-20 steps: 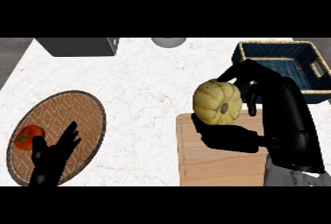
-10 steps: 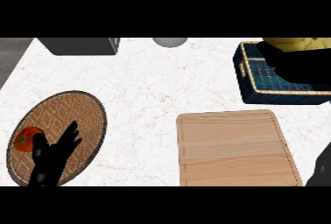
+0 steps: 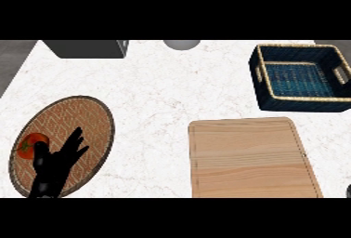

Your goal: Pick the squash from the cutting board and place it in the basket

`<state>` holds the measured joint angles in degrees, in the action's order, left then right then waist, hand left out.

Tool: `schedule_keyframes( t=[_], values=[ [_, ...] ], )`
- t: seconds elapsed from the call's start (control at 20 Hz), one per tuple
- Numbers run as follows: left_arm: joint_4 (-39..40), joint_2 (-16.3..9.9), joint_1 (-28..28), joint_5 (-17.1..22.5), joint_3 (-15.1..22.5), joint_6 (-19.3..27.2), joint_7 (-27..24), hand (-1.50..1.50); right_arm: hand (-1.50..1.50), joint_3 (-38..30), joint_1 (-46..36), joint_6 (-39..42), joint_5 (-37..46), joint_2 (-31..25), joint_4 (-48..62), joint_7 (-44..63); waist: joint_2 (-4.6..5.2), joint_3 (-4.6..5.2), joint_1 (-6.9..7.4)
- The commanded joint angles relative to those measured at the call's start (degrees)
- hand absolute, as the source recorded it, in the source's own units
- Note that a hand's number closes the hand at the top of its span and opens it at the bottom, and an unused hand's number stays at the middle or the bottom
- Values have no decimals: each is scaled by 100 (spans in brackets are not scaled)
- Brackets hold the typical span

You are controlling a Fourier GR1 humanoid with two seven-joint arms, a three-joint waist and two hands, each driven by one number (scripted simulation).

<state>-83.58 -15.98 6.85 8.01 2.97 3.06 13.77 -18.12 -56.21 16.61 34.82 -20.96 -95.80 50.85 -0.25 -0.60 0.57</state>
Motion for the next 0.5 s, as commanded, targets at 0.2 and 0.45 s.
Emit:
schedule_keyframes(
  t=[0.2,0.45],
  values=[
    [486,166,-138,-127,76,-71,111,0,150,-210,-199,-371,9,-575,1658,-1098,50,63,1],
    [504,172,-144,-116,12,-125,54,0,150,-608,-100,-676,-251,-742,2666,-1911,66,60,20]
  ],
)
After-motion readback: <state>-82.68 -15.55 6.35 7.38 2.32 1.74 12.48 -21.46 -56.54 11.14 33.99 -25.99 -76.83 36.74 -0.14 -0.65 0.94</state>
